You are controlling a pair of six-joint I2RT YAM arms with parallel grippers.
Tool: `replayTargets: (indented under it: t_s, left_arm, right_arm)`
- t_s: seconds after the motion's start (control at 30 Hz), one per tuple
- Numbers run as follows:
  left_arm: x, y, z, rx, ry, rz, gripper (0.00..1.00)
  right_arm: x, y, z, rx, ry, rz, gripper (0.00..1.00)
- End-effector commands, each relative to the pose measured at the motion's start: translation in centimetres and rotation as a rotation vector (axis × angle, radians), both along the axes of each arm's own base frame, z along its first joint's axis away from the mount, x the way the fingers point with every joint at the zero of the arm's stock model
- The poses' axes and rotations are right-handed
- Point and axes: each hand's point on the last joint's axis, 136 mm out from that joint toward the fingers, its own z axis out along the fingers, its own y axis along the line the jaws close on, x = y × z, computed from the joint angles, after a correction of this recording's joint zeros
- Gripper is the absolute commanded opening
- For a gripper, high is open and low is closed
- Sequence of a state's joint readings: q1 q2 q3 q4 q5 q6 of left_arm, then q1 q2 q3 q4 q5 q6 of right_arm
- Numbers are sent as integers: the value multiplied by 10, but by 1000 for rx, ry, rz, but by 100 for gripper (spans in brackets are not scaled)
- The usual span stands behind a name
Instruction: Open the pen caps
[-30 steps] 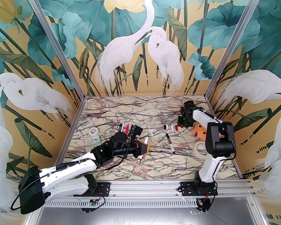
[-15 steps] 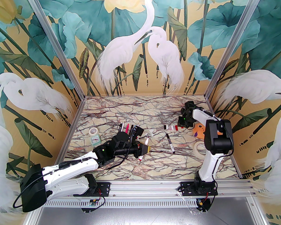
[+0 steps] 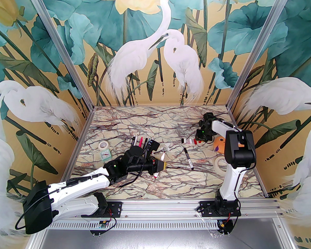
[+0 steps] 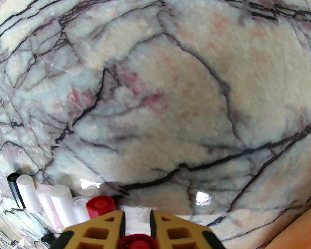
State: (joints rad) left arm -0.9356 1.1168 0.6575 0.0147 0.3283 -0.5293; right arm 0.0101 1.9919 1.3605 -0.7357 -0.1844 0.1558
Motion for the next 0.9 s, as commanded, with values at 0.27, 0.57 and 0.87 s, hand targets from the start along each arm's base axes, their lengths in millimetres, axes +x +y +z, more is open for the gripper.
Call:
replayTargets:
  t_s: [0.27, 0.57, 0.87]
  left_arm:
    - [-1, -5, 10, -24, -6, -30, 5]
    - [-1, -5, 10, -26, 2, -30, 5]
    - [0, -3, 9, -18, 9, -15, 5]
  right_arm:
    - [6, 5, 5, 19, -17, 10, 30]
    - [4, 12, 22, 30, -47, 16, 28]
    - [0, 16, 37, 17, -73, 20, 28]
